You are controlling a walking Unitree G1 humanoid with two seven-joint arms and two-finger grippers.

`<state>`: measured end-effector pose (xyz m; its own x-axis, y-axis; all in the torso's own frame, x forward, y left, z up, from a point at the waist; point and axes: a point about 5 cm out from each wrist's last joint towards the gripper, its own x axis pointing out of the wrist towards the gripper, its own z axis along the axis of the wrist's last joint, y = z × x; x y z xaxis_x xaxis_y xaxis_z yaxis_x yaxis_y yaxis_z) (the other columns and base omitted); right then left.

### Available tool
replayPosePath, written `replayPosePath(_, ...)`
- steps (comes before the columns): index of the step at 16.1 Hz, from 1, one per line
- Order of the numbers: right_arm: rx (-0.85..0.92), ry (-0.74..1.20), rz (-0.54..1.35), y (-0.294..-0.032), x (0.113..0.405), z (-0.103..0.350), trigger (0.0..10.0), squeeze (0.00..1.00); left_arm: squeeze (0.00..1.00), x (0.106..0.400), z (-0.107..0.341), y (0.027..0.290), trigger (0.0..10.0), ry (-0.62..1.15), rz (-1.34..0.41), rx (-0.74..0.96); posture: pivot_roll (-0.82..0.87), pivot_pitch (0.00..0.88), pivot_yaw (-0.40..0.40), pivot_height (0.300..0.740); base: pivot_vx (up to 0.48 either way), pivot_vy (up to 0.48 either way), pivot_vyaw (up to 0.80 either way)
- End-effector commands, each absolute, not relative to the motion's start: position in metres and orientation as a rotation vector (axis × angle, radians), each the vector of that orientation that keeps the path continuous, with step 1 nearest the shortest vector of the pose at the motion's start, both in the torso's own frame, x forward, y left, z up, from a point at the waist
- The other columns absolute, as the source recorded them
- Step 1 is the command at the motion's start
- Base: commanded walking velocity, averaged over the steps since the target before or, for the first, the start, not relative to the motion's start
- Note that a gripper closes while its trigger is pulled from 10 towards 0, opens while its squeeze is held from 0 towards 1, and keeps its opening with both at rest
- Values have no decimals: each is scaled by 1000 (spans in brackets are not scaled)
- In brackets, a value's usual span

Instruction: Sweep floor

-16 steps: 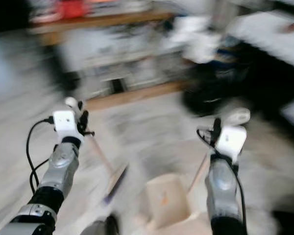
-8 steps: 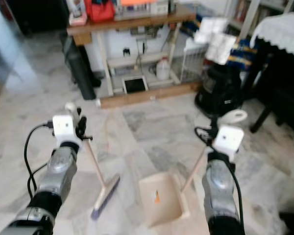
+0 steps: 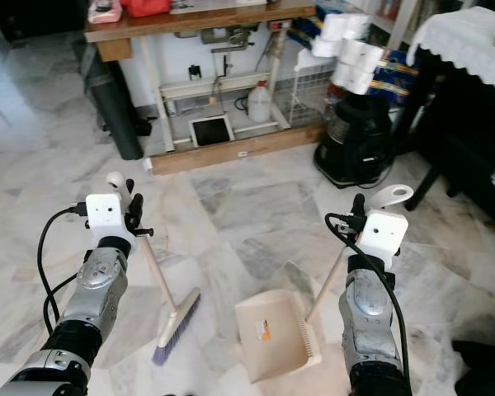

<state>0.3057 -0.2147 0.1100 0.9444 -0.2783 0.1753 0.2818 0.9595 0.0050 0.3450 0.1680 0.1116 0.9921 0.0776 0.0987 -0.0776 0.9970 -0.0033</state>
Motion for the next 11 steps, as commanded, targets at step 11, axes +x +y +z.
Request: replayPosePath(11, -23, -235, -282, -215, 310, 124, 10000, 0, 0, 349, 123, 166, 10000, -141, 75, 19, -64, 60, 19, 740, 0, -178, 0)
